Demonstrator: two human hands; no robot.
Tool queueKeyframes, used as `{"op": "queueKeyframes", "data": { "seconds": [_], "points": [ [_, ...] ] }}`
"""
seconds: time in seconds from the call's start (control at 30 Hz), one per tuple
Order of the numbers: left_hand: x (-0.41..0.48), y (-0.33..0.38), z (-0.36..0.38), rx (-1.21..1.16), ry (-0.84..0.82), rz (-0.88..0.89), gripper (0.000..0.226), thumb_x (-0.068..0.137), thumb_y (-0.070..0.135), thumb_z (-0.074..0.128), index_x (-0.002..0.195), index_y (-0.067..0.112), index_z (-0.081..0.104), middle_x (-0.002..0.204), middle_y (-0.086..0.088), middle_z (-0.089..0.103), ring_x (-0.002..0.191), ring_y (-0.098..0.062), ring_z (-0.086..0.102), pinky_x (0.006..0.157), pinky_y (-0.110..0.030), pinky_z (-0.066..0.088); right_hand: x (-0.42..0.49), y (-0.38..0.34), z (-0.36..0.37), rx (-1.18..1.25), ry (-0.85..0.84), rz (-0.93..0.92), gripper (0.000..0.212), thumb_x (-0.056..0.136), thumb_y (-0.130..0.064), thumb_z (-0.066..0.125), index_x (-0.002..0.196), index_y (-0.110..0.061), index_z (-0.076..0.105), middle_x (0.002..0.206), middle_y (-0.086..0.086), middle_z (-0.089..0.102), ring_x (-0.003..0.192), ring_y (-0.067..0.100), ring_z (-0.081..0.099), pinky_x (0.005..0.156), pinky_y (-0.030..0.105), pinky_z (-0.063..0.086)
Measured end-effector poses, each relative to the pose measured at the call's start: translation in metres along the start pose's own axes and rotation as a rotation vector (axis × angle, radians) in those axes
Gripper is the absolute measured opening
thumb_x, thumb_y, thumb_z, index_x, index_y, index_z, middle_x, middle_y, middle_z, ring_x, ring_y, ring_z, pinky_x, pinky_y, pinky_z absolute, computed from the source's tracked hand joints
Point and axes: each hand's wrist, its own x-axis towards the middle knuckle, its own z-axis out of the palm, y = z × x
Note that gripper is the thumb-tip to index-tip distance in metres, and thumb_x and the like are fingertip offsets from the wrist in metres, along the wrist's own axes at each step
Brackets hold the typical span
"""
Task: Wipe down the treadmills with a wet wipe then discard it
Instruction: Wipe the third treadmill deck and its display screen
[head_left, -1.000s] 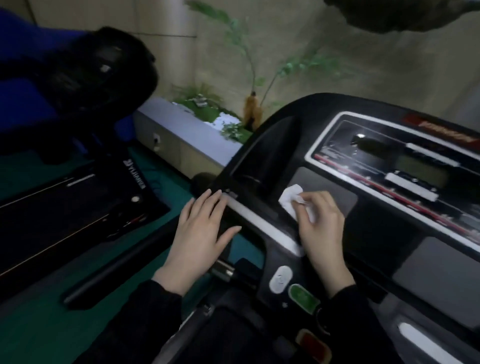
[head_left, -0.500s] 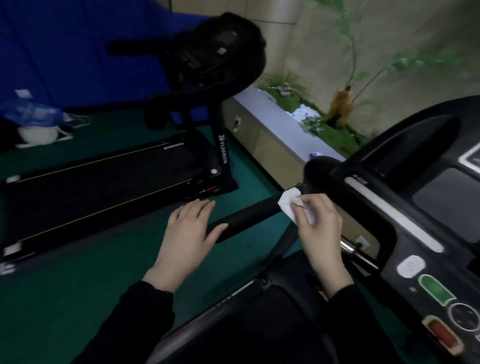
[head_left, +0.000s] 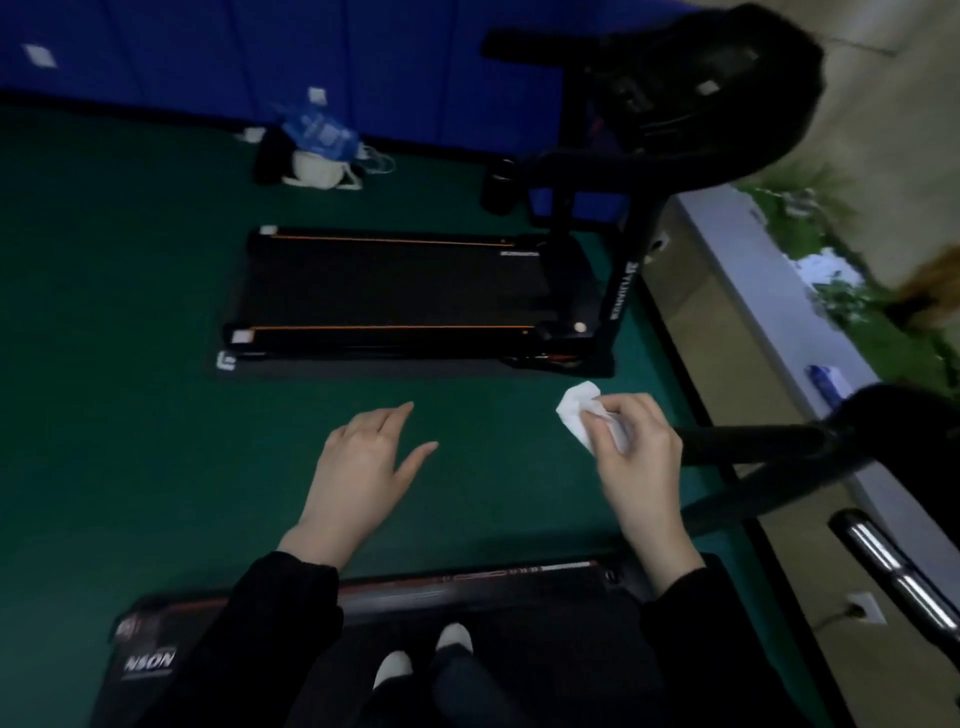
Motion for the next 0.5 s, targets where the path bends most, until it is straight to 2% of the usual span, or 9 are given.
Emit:
{"op": "queueKeyframes", "data": {
  "seconds": [0.27, 0.5],
  "points": [
    [-0.023, -0.057, -0.009, 0.011, 0.036, -0.315, 0.059, 0.088, 0.051, 0.047, 0.13, 0.009, 0.049, 0.119, -0.012, 0.063, 0.111, -0.031, 0.056, 0.09, -0.046, 0.044, 0.016, -0.016, 0.066, 0.095, -0.229, -0.061, 0.007, 0.085, -0.007, 0.062, 0.079, -0.009, 0.065, 0.088, 0.001, 0.06, 0.083, 0.005, 0.055, 0.069, 0.002, 0.035],
    [-0.005, -0.06, -0.006, 0.047, 0.054, -0.401, 0.06, 0.087, 0.051, 0.048, 0.131, 0.01, 0.048, 0.119, -0.012, 0.063, 0.11, -0.031, 0.056, 0.089, -0.046, 0.044, 0.053, -0.005, 0.08, 0.137, -0.261, -0.107, 0.005, 0.085, -0.006, 0.062, 0.081, -0.007, 0.065, 0.088, 0.003, 0.06, 0.083, 0.003, 0.055, 0.069, 0.003, 0.036]
  ]
}}
